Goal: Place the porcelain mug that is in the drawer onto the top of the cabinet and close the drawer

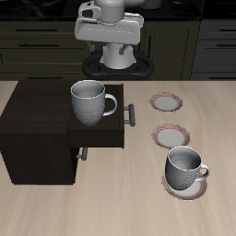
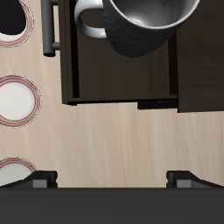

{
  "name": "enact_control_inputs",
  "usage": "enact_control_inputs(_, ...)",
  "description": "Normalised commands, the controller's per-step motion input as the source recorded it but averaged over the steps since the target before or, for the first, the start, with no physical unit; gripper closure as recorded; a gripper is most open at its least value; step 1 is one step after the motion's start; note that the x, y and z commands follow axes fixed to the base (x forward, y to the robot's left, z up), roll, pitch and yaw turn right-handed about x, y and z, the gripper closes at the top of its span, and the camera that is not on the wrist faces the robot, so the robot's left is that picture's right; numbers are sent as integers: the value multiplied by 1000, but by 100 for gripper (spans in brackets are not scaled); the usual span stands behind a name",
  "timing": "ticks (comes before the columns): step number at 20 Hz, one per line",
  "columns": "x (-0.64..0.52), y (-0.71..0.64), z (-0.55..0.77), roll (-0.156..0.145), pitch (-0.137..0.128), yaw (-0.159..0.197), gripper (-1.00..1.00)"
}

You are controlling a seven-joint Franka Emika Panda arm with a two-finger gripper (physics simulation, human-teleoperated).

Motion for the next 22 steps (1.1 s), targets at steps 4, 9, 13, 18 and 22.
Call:
enact_control_inputs(4,295,-336,215,-32,17,-21,-100)
enact_control_inputs(9,197,-318,254,-32,-10,-14,-100)
enact_control_inputs(13,177,-221,191,-24,-1,2,-100)
enact_control_inputs(18,240,-337,231,-48,-6,-6,-100)
enact_control_inputs(22,210,-327,186,-59,-4,-44,-100)
